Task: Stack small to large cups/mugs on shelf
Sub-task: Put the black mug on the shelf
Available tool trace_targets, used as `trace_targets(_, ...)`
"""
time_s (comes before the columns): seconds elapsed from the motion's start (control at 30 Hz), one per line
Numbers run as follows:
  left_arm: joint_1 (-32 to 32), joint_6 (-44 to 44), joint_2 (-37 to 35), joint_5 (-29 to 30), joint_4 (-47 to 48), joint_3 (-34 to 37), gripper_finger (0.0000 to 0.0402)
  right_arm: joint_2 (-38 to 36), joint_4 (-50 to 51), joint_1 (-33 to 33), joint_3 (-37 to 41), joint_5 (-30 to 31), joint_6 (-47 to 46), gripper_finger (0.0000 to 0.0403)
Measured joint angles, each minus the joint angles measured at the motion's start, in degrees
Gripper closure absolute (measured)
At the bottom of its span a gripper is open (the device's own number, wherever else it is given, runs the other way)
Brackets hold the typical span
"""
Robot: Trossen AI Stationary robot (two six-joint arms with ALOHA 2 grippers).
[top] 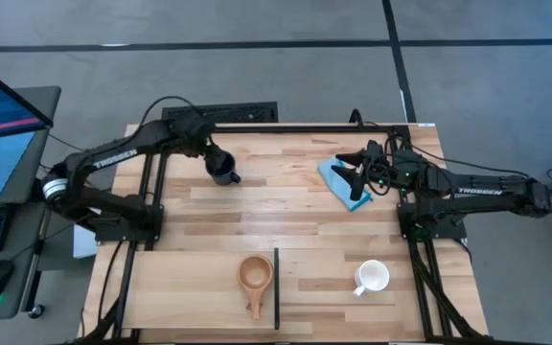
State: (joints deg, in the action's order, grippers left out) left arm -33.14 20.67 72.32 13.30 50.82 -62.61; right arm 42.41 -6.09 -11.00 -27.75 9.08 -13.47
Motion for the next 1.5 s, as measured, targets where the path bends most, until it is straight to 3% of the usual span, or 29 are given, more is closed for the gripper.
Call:
trace_targets(0.13,-0.88,-0.28,4.07,-3.81,0.72,-0.79,0.0193,0.0,0.0,0.0,0.0,0.0,-0.02,0.0175)
trace_targets(0.47,-1.16,-3.66,12.58,0.48,4.82,-0.79,0.0193,0.0,0.02,0.0,0.0,-0.02,-0.04,0.0175)
trace_targets(0.87,-2.76,-5.43,14.11,-1.23,2.53,-0.77,0.0193,-0.02,0.03,0.0,-0.02,-0.02,-0.07,0.0175)
trace_targets(1.03,-3.49,-6.64,15.1,-4.93,0.43,-0.79,0.0193,-0.02,0.04,0.0,-0.02,-0.02,-0.07,0.0175)
trace_targets(1.5,-3.83,-7.94,20.65,-4.92,0.93,-0.77,0.02,-0.02,0.07,-0.02,-0.02,-0.02,-0.11,0.0175)
